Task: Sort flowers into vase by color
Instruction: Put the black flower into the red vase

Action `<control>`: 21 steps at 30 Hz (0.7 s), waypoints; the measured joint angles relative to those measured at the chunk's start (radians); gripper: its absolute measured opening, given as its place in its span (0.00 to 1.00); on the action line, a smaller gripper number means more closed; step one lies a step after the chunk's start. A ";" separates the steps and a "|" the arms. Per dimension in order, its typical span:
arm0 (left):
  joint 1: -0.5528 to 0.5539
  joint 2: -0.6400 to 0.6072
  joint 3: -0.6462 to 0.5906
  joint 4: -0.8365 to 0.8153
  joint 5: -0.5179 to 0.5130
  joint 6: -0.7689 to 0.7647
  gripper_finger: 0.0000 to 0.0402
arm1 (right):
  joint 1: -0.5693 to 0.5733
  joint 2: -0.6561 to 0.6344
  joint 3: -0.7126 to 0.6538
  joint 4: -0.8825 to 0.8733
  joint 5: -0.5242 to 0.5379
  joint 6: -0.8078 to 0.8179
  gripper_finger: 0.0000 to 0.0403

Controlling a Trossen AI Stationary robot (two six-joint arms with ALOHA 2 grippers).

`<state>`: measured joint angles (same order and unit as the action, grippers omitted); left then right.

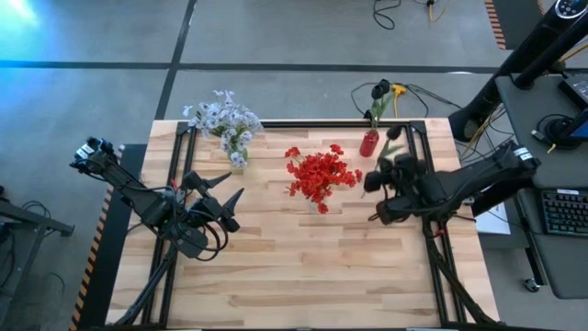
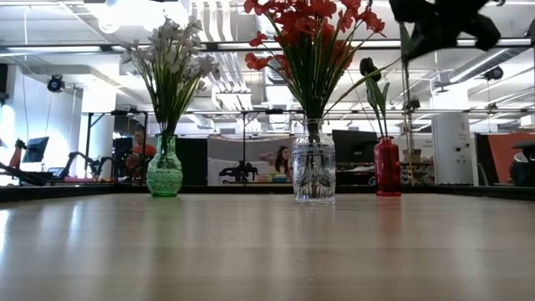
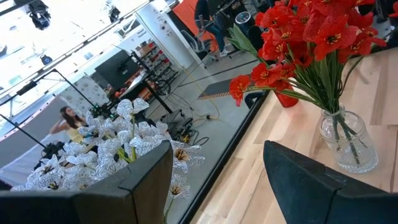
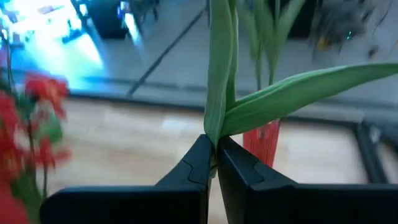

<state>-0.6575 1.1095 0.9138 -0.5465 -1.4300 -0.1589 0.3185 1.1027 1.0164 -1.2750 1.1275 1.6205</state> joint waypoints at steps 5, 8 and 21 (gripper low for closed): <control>0.000 0.000 0.000 0.001 0.000 0.000 0.58 | -0.091 0.000 0.097 -0.003 0.106 -0.200 0.03; 0.000 0.000 0.000 0.001 0.000 0.000 0.58 | -0.154 0.000 0.153 -0.003 0.150 -0.316 0.03; 0.000 0.000 0.000 0.001 0.000 0.007 0.58 | -0.372 -0.050 0.223 0.019 0.209 -0.544 0.03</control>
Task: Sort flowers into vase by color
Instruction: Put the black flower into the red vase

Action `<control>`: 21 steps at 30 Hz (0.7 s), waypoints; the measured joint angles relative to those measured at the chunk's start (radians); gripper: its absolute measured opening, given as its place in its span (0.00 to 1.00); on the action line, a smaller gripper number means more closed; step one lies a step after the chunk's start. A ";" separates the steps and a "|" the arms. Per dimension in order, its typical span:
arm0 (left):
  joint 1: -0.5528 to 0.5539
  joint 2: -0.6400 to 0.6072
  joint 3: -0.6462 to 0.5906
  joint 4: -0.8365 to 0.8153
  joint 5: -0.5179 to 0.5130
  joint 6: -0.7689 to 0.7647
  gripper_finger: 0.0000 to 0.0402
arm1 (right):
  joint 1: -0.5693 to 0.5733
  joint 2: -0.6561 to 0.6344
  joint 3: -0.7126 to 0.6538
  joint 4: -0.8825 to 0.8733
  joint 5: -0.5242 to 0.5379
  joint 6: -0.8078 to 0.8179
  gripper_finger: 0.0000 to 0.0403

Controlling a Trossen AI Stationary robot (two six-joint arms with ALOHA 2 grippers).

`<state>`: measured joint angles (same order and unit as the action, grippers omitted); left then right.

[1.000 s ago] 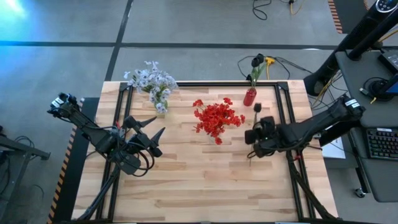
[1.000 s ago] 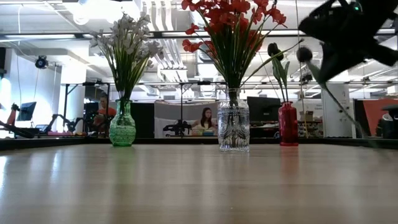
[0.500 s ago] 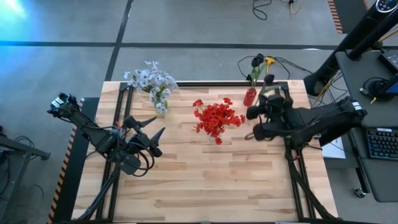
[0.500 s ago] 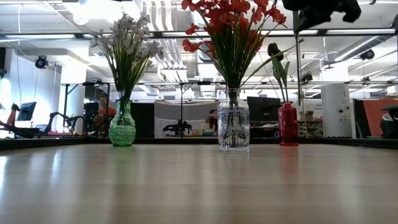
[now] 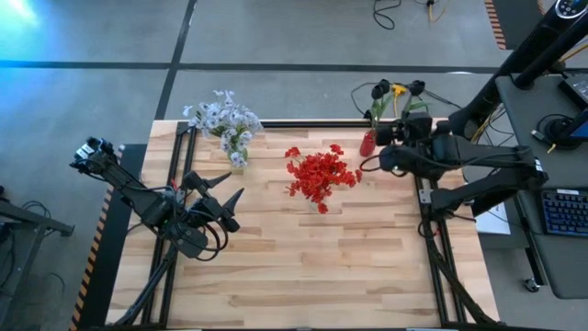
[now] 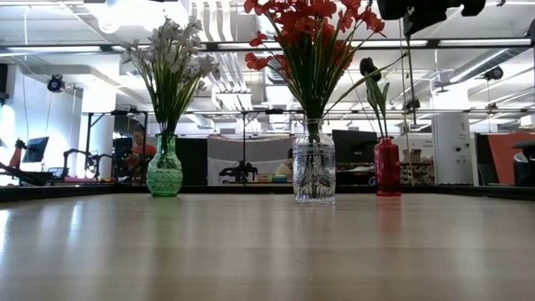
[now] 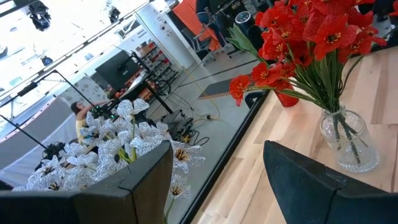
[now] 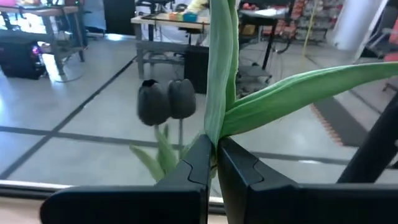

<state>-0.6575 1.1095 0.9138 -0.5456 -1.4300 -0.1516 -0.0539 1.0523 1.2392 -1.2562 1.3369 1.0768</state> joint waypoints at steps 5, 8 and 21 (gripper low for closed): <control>0.000 0.000 0.000 0.000 0.000 0.000 0.58 | -0.013 0.009 0.000 0.223 -0.071 -0.198 0.03; 0.000 0.000 0.000 0.000 0.000 0.000 0.58 | -0.036 0.023 0.000 0.405 -0.080 -0.406 0.03; 0.000 0.000 0.000 0.000 0.000 0.001 0.58 | -0.236 0.023 -0.025 0.568 -0.213 -0.606 0.03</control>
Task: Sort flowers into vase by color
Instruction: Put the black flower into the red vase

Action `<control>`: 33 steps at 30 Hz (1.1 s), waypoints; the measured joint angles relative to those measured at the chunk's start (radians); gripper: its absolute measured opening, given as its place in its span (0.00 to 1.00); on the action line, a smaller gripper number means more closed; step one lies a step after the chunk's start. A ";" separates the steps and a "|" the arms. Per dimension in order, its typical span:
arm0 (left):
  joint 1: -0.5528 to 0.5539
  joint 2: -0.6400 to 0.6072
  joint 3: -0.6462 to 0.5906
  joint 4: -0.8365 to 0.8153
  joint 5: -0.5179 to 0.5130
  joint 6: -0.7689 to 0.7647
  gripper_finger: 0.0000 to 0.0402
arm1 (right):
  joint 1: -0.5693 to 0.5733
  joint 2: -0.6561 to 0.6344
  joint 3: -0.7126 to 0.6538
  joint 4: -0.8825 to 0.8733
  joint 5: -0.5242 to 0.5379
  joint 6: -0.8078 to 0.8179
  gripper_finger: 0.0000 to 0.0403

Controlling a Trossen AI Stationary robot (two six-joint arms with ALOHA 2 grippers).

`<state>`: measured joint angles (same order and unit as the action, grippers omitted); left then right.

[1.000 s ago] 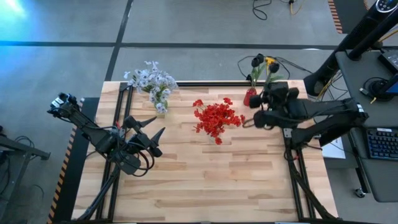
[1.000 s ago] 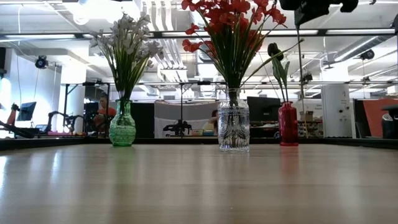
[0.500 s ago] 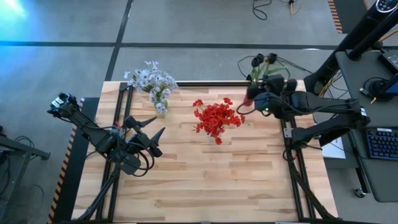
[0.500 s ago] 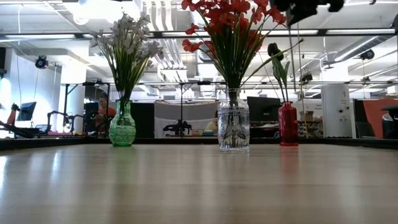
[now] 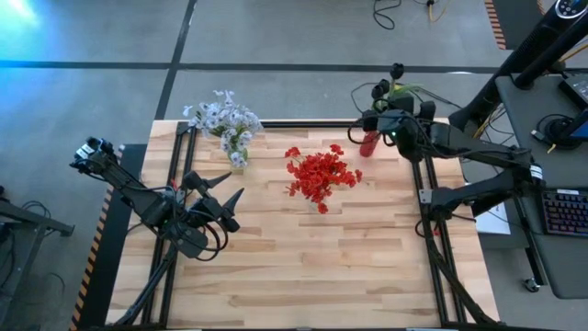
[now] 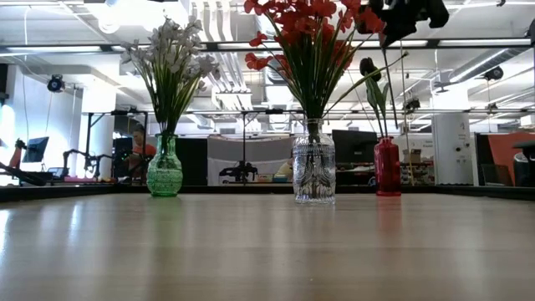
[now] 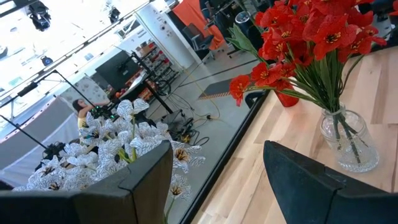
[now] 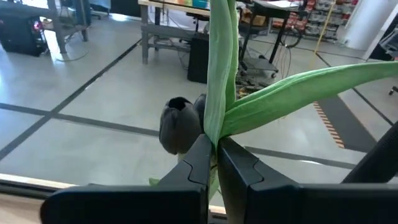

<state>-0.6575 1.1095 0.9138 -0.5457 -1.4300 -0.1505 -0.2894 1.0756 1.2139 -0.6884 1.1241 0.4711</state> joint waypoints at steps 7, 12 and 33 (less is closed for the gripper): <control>0.000 0.000 0.000 0.000 0.000 0.000 0.58 | -0.017 -0.008 -0.061 0.154 -0.080 -0.084 0.03; 0.000 0.000 0.000 0.000 0.000 0.000 0.58 | -0.019 -0.009 -0.084 0.263 -0.080 -0.186 0.03; 0.000 0.000 0.000 0.000 0.000 0.000 0.58 | -0.019 -0.109 -0.275 0.561 -0.077 -0.355 0.03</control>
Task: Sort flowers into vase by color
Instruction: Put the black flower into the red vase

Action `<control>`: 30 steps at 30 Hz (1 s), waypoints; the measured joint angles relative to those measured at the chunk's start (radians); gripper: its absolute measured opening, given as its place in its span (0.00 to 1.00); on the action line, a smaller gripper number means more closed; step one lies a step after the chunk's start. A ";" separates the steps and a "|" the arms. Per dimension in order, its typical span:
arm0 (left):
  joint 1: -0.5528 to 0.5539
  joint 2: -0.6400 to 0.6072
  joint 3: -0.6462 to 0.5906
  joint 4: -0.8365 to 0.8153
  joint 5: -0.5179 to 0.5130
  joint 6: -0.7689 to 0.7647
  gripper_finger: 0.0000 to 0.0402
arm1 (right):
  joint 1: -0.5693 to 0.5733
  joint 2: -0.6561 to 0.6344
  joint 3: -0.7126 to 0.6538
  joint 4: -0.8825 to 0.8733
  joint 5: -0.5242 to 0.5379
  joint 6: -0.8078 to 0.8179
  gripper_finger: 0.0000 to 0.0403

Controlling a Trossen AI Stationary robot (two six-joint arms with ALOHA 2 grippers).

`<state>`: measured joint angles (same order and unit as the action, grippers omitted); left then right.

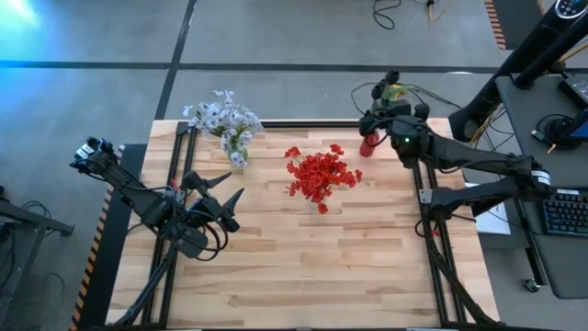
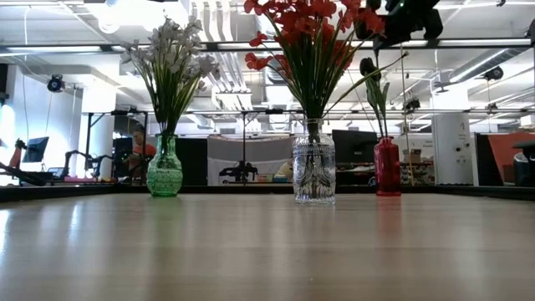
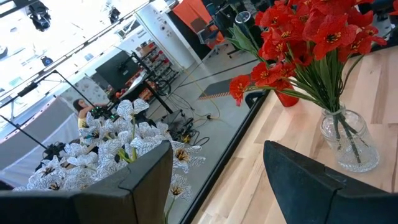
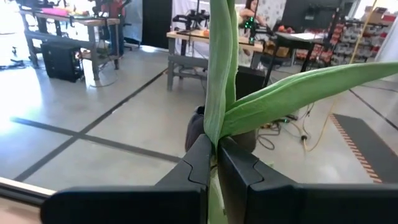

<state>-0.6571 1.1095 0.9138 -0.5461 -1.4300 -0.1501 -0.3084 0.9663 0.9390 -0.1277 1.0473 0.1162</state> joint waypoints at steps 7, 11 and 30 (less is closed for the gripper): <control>0.000 0.000 0.000 0.000 0.000 0.007 0.58 | 0.000 -0.018 -0.010 -0.001 0.000 -0.028 0.03; 0.000 0.000 0.000 0.000 0.000 0.007 0.58 | 0.000 -0.007 -0.017 -0.002 0.000 -0.031 0.03; 0.000 0.000 0.000 0.000 0.000 0.007 0.58 | 0.000 0.003 -0.039 0.010 0.001 -0.042 0.03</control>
<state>-0.6571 1.1095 0.9138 -0.5457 -1.4300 -0.1436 -0.3084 0.9695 0.9005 -0.1181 1.0481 0.0738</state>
